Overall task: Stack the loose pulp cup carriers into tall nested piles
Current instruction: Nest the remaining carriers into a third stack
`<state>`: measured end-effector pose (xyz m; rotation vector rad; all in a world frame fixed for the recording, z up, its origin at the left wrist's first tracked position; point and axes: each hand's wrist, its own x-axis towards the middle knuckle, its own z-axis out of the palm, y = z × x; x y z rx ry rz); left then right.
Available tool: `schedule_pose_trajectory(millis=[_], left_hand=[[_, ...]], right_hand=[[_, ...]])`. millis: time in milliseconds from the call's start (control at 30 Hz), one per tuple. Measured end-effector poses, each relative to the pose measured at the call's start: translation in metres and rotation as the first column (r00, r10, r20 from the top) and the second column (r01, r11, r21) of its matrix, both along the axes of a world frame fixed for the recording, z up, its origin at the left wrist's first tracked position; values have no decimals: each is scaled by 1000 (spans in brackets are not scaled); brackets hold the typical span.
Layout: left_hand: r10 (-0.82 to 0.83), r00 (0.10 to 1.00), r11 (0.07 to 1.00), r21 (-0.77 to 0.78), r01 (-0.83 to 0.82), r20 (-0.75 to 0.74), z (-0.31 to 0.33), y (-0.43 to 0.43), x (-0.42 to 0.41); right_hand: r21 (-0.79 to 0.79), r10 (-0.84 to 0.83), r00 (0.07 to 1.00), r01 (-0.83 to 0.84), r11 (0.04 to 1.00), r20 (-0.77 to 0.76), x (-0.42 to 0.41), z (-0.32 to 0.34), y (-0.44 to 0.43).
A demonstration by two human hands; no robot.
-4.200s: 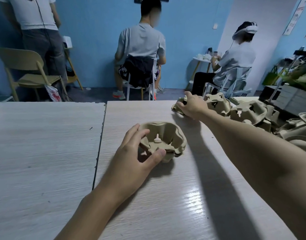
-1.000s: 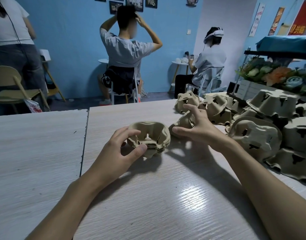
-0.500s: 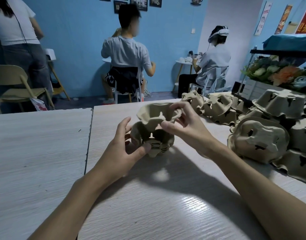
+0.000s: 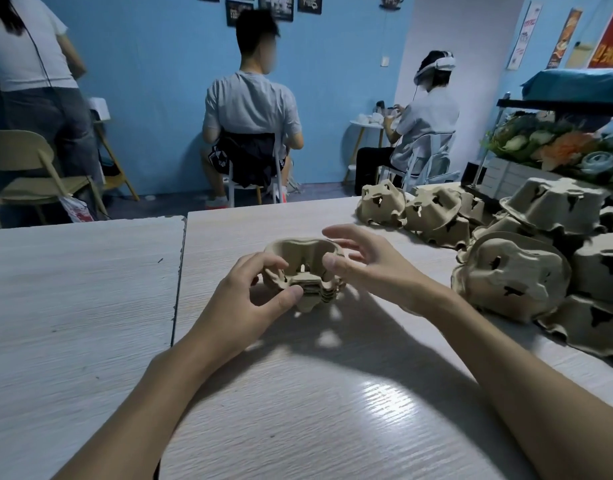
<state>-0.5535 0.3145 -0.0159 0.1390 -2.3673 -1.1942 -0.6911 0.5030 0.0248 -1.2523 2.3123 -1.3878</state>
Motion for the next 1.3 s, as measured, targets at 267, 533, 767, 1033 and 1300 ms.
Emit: schedule_pose_trajectory(millis=[267, 533, 767, 1033, 1300], left_hand=[[16, 998, 997, -76, -11, 63, 21, 37, 5], [-22, 998, 995, -91, 28, 66, 22, 102, 1], [-21, 1000, 999, -45, 22, 10, 15, 112, 4], [-9, 998, 1000, -15, 8, -63, 10, 99, 7], [41, 995, 998, 51, -36, -86, 4, 83, 7]], right_hand=[[-22, -295, 840, 321, 947, -454, 17, 14, 77], [244, -280, 480, 768, 592, -831, 21, 31, 171], [229, -271, 457, 774, 590, -847, 11, 23, 177], [-363, -545, 809, 451, 816, -221, 33, 21, 157], [-353, -317, 934, 356, 865, 165, 46, -3, 122]])
